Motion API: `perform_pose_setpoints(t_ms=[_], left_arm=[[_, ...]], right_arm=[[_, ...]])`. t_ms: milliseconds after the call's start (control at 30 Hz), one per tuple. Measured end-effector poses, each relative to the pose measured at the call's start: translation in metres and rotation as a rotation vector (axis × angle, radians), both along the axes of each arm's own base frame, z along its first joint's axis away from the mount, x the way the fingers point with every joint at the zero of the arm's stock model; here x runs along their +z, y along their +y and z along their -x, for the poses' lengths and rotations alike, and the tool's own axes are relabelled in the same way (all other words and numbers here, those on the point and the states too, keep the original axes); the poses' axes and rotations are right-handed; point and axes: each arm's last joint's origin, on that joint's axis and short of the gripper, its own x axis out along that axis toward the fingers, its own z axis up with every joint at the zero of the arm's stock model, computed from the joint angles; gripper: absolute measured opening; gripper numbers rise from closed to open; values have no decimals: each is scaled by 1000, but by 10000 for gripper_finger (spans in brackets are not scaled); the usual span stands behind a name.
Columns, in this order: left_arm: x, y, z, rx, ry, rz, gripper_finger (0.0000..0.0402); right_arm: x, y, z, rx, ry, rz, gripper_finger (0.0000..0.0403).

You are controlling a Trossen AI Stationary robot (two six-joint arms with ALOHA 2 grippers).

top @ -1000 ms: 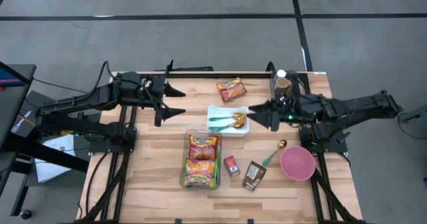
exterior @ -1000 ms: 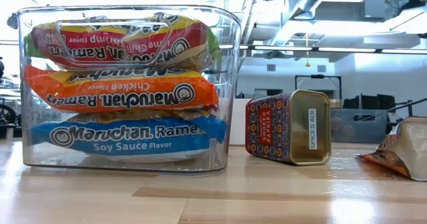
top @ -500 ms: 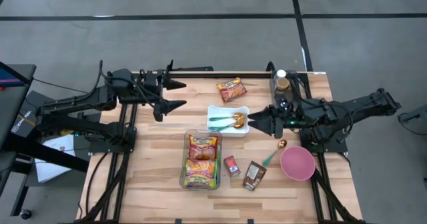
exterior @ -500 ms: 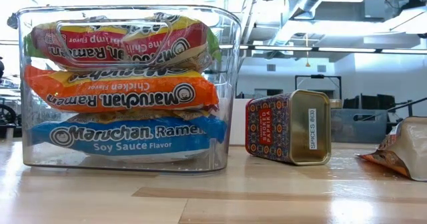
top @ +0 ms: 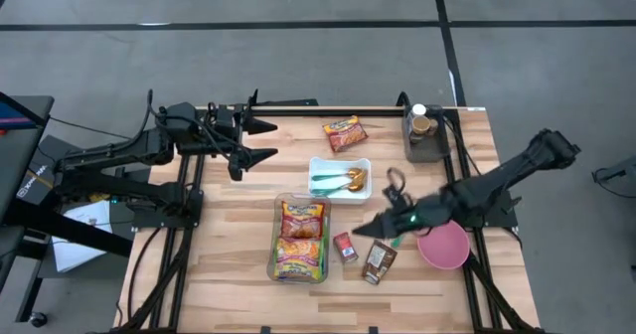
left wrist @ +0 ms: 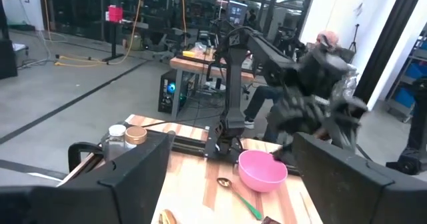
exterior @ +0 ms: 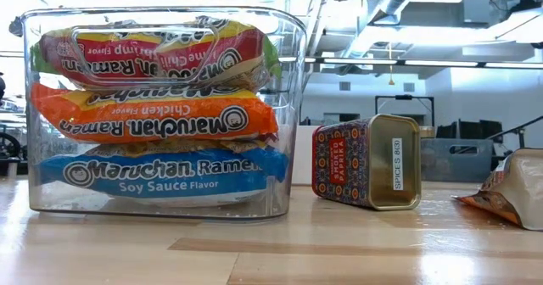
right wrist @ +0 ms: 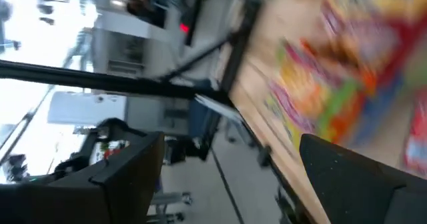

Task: Pick & Place Food Item
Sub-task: Put the red spice can into the black bin

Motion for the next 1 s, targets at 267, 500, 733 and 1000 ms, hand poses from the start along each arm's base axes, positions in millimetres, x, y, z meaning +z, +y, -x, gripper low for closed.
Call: perform_pose_setpoints(t_ms=[267,500,733,1000], left_arm=[[0,0,0,-6,3,-32,301],[0,-1,0,-12,6,-59,301],[0,-1,0,-13,8,-62,302],[-1,-3,0,-49,15,-101,299]], right_arm=[[-12,38,-21,-23,267,-134,340],[9,44,-32,-91,682,-5,340],[13,54,-68,-136,878,160,340],[-30,66,-106,-133,976,235,340]])
